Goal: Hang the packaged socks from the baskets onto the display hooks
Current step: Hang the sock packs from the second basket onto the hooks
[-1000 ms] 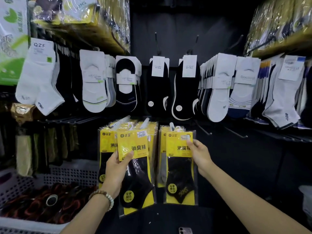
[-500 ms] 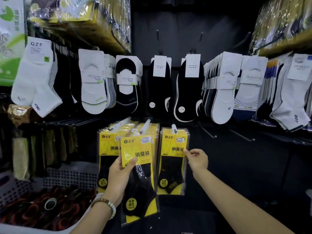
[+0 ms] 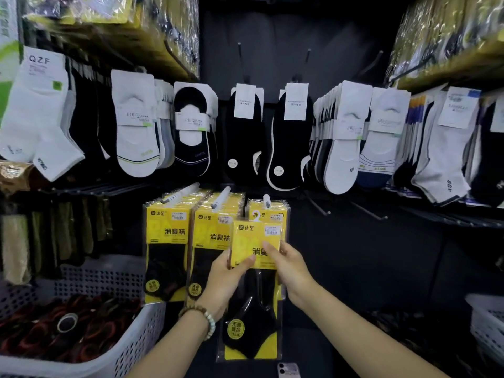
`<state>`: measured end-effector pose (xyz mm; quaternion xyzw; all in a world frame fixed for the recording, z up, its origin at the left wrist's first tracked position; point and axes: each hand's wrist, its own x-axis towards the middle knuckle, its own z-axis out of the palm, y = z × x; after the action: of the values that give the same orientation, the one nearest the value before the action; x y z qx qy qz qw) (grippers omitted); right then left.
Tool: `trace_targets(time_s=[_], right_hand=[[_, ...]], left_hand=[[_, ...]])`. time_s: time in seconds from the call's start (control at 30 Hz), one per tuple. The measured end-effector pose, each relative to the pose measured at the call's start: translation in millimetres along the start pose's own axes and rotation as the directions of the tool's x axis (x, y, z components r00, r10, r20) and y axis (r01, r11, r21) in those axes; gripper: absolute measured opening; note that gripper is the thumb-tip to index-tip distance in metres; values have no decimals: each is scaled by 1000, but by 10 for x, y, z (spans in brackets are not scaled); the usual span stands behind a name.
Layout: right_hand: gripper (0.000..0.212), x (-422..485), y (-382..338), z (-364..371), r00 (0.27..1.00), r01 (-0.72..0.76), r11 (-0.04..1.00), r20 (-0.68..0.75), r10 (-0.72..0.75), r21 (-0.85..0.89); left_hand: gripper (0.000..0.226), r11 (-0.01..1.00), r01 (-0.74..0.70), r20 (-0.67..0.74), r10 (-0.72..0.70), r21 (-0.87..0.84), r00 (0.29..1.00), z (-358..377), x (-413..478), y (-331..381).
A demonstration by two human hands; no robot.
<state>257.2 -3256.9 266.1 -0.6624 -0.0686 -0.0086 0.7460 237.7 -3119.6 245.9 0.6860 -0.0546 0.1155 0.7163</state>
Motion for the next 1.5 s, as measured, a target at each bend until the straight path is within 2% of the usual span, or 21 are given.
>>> trace_targets(time_s=[0.1, 0.23, 0.33, 0.47, 0.7, 0.87, 1.03, 1.13, 1.23, 1.37, 1.5], right_hand=[[15, -45, -9, -98, 994, 44, 999, -104, -42, 16], [13, -15, -52, -228, 963, 87, 996, -253, -89, -20], [13, 82, -115, -222, 950, 128, 987, -274, -150, -96], [13, 266, -160, -114, 945, 150, 975, -264, -190, -164], [14, 570, -19, -48, 941, 45, 982, -323, -104, -185], [21, 573, 131, -189, 890, -41, 986, -455, -37, -160], [49, 305, 316, -413, 938, -86, 973, -347, 7, -215], [50, -2, 442, -580, 970, -106, 956, -242, 39, -273], [41, -380, 690, -811, 982, -155, 928, -157, 106, -339], [29, -932, 1269, -1215, 943, -330, 840, -101, 318, -431], [35, -1413, 1787, -1648, 865, -487, 701, -174, 472, -520]], left_hand=[[30, 1000, 14, 9, -14, -20, 1000, 49, 4, 9], [44, 998, 59, 123, -60, 12, 991, 102, 10, 12], [52, 997, 70, 150, -76, 46, 986, 115, 27, 10], [58, 996, 40, 96, -47, 79, 994, 87, 91, 39], [63, 990, 41, 62, -50, 137, 997, 72, 285, -64], [64, 980, 40, 30, -46, 193, 998, 100, 328, -243], [68, 967, 56, 28, -65, 250, 997, 45, 180, -463], [67, 957, 70, 67, -92, 283, 993, 13, -17, -649], [64, 944, 105, 108, -145, 312, 984, 25, -346, -921], [55, 906, 221, 208, -308, 360, 928, 93, -965, -1445], [47, 845, 334, 249, -460, 418, 852, 213, -1533, -1955]])
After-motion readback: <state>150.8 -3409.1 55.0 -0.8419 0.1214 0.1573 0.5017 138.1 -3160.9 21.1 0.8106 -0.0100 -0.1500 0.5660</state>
